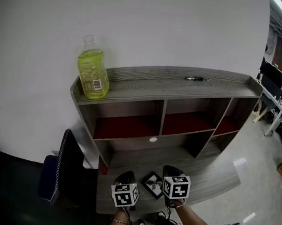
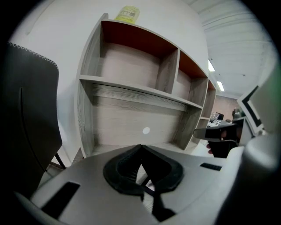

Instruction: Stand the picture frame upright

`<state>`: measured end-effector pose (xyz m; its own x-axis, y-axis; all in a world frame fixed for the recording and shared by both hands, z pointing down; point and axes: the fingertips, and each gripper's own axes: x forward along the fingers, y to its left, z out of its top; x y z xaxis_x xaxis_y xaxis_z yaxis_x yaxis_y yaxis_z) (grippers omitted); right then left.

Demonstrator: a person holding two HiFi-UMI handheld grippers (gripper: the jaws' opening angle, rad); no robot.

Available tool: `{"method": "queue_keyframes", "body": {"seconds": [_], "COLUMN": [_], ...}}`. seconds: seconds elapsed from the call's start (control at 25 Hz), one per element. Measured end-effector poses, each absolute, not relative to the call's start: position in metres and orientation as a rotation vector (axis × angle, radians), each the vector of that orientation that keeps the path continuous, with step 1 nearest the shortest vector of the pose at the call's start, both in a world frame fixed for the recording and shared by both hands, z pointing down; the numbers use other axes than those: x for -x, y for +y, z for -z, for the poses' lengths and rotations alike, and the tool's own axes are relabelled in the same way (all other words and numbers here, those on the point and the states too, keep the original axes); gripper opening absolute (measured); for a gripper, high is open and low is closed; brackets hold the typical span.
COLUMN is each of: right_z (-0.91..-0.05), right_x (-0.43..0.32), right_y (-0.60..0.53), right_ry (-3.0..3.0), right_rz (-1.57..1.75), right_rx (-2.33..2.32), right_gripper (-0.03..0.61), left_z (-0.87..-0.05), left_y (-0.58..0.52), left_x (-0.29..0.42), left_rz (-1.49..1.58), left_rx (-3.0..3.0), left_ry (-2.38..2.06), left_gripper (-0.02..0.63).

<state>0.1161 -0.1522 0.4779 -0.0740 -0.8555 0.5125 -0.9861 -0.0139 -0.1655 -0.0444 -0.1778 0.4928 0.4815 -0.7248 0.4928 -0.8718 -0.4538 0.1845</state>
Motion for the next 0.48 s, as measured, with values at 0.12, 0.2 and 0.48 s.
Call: {"method": "queue_keyframes", "body": {"seconds": [0.12,0.2,0.48], "right_z": [-0.477,-0.482,-0.510], "right_x": [-0.120,-0.124,-0.132], "right_y": [-0.158,-0.160,-0.160], "right_ry": [-2.012,-2.009,-2.001], "right_rz": [-0.713,-0.724,-0.782], "right_rx": [-1.925,-1.909,-1.834], "right_gripper": [0.032,0.032,0.032], "left_z": [-0.494,-0.495,-0.524], "left_y": [-0.183,-0.184,-0.176], "left_x": [0.042,0.038,0.033], "left_rz": [-0.480,-0.475,-0.515], "left_rx": [-2.298,-2.285,-2.195], "left_ry": [-1.350,-1.358,-1.372], "left_gripper": [0.011,0.011,0.011]}}
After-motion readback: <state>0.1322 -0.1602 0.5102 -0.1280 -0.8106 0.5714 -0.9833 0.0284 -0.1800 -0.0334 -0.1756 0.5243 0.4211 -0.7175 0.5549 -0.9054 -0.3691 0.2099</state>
